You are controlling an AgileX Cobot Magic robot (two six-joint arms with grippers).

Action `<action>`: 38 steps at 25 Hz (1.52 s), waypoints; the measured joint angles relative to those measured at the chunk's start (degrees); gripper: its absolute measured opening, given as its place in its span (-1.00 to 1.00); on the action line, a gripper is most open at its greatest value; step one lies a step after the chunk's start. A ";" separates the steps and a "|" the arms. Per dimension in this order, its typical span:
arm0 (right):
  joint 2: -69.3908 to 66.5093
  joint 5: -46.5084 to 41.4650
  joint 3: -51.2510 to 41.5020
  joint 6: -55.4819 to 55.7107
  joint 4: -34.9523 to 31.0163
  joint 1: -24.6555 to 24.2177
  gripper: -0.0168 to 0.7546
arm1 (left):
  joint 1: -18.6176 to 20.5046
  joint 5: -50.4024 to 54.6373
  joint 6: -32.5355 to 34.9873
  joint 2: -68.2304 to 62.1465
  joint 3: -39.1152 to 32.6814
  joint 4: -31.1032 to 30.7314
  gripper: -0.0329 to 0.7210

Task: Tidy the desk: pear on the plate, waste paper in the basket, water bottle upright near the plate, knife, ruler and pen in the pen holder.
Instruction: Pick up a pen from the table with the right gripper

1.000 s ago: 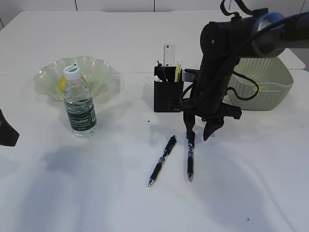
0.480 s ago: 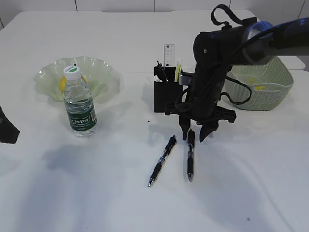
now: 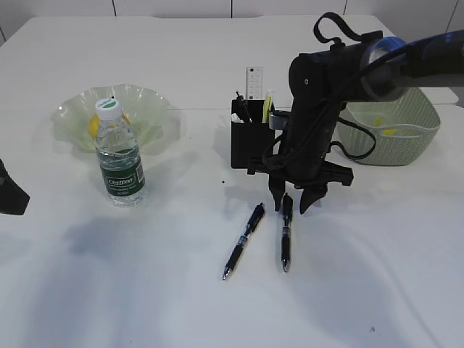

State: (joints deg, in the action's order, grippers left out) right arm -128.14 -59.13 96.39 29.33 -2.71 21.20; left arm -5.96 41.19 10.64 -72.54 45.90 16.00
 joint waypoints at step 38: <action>-1.75 2.64 0.00 0.08 0.88 0.00 -0.24 | 0.00 -0.17 0.00 0.00 0.00 0.10 0.34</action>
State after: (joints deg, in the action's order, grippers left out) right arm -129.88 -56.49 96.39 29.41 -1.83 21.20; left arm -5.96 41.03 10.64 -72.54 45.90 16.10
